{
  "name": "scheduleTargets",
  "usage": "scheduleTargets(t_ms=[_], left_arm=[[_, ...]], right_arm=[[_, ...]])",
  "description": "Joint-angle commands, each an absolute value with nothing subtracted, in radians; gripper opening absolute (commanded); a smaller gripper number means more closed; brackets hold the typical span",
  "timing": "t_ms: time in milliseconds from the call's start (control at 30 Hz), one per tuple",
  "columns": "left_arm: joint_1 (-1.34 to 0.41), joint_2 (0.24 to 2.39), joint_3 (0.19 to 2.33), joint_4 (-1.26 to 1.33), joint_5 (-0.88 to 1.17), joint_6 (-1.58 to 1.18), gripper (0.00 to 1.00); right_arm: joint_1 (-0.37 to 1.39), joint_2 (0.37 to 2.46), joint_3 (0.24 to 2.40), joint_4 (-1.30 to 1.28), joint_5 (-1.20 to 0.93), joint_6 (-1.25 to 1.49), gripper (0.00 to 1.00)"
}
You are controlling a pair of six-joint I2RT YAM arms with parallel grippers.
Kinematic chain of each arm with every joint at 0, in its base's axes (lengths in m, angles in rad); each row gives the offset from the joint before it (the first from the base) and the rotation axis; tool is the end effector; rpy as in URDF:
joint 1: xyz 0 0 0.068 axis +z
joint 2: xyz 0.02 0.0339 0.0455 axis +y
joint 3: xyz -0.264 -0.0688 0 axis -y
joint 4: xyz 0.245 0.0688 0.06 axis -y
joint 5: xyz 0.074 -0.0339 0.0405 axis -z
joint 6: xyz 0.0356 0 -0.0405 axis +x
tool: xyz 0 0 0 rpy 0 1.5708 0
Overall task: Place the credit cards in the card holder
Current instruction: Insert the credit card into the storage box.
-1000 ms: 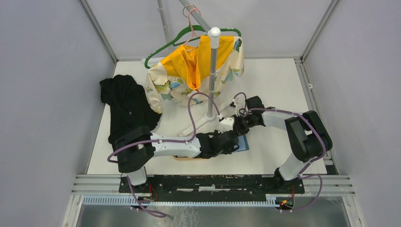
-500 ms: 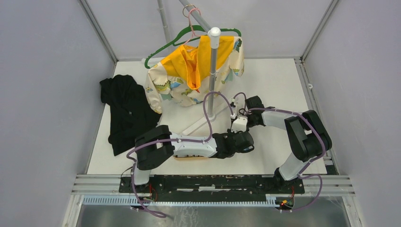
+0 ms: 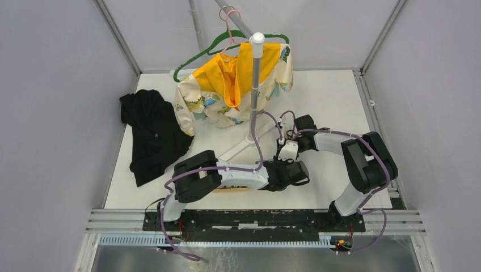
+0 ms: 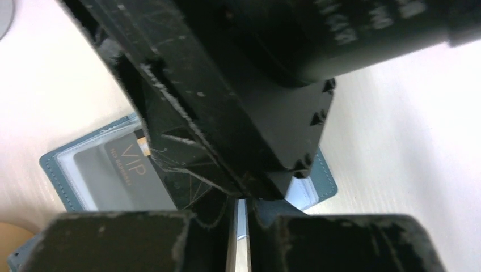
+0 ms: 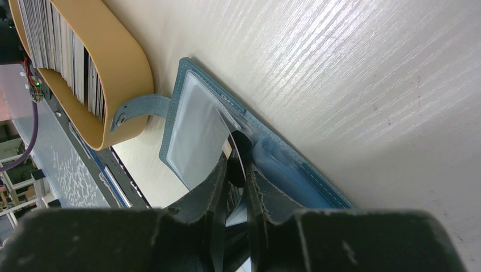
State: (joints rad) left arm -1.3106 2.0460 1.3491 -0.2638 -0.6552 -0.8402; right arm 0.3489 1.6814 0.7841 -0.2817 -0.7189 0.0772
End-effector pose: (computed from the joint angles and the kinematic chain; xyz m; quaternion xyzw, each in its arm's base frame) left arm 0.1305 -0.4058 0.1532 0.1165 0.9008 -0.1043 0.4052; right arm 0.2620 0.1203 0.1287 -0.1922 0.9005 0.3758 0.1051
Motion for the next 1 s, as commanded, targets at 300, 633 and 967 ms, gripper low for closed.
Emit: scheduleTargets(t_ms=[300,633,967], left_arm=[[-1.299,2.031,1.344,-0.402,-0.846,-1.053,0.29],[-1.285,2.008,1.306,-0.411,-0.853,-1.074,0.32],[-1.266,1.986,1.283,-0.410,-0.856,-1.060,0.33]], right_arm=[[0.357,1.708,0.784,-0.332,-0.646,0.019,0.27],[0.340,1.668,0.805,-0.355,-0.678,0.008,0.34],[0.297,1.626,0.834,-0.398,-0.724,-0.050,0.41]])
